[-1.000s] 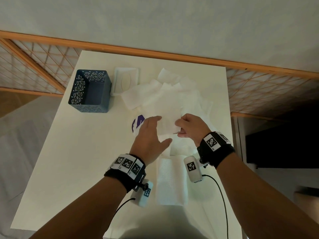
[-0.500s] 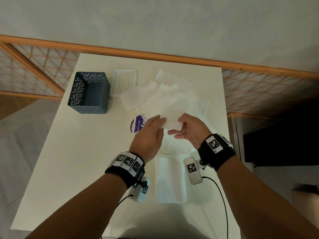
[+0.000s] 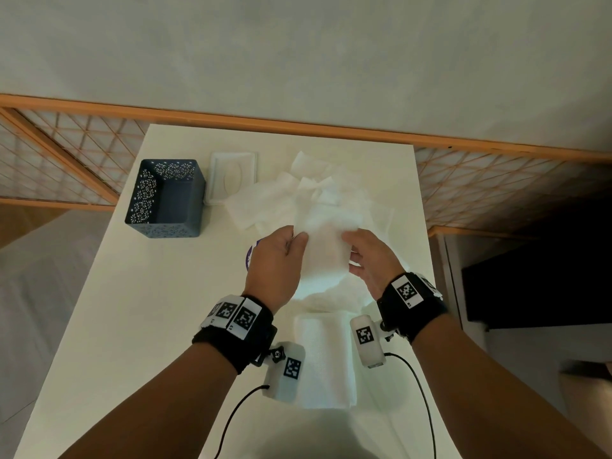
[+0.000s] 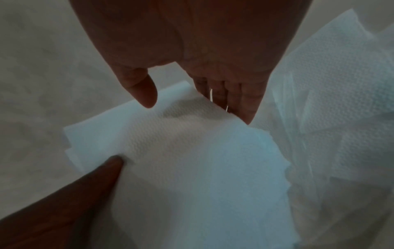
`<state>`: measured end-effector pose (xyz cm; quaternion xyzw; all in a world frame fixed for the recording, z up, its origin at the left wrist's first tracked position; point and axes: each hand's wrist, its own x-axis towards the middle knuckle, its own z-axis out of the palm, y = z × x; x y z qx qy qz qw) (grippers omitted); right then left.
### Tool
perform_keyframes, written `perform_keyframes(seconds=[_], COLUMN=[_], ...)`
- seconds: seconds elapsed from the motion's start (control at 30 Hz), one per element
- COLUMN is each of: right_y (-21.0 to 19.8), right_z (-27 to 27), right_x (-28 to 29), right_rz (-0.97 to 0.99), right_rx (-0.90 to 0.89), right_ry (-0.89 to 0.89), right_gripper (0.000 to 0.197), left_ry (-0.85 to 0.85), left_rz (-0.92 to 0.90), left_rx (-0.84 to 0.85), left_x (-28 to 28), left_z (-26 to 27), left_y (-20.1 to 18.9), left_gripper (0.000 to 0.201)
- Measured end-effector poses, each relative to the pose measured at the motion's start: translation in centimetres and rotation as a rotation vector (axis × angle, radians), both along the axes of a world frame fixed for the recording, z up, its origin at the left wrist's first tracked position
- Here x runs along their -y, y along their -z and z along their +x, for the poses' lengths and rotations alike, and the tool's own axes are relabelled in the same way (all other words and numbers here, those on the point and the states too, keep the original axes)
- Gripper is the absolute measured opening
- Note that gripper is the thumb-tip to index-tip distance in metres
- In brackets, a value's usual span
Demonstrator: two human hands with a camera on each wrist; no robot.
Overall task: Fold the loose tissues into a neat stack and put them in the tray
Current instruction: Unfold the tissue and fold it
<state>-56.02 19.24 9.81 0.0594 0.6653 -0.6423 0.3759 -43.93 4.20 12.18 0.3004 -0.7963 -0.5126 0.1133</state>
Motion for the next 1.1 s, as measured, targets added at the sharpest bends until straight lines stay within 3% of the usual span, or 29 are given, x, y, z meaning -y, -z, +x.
perform_keyframes(seconds=[0.13, 0.3, 0.43, 0.63, 0.8, 0.93, 1.03, 1.1], right_y=[0.7, 1.1, 1.1, 1.0, 0.9, 0.0, -1.0, -1.6], right_z=[-0.1, -0.1, -0.4, -0.8, -0.9, -0.4, 0.1, 0.3], right_x=[-0.3, -0.5, -0.8, -1.0, -0.8, -0.2, 0.1, 0.3], right_rz=[0.004, 0.004, 0.043, 0.109, 0.195, 0.118, -0.006, -0.057], right_rx=[-0.096, -0.156, -0.180, -0.208, -0.296, -0.289, -0.232, -0.217], right_ry=[-0.024, -0.045, -0.015, 0.035, -0.035, -0.070, -0.111, -0.142], right_gripper=[0.024, 0.033, 0.014, 0.027, 0.006, 0.020, 0.006, 0.012], left_ry=[-0.056, -0.095, -0.142, -0.234, -0.238, -0.158, -0.094, -0.072], left_rz=[0.097, 0.106, 0.195, 0.323, 0.263, 0.141, 0.121, 0.143], left_rx=[-0.018, -0.009, 0.001, 0.028, 0.017, 0.059, 0.046, 0.024], left_x=[0.3, 0.8, 1.2, 2.1, 2.5, 2.3, 2.1, 2.0], left_z=[-0.3, -0.2, -0.5, -0.7, -0.4, 0.1, 0.0, -0.2], left_y=[0.0, 0.4, 1.3, 3.2, 3.2, 2.9, 2.2, 1.8], left_gripper=[0.040, 0.021, 0.006, 0.027, 0.029, 0.053, 0.069, 0.070])
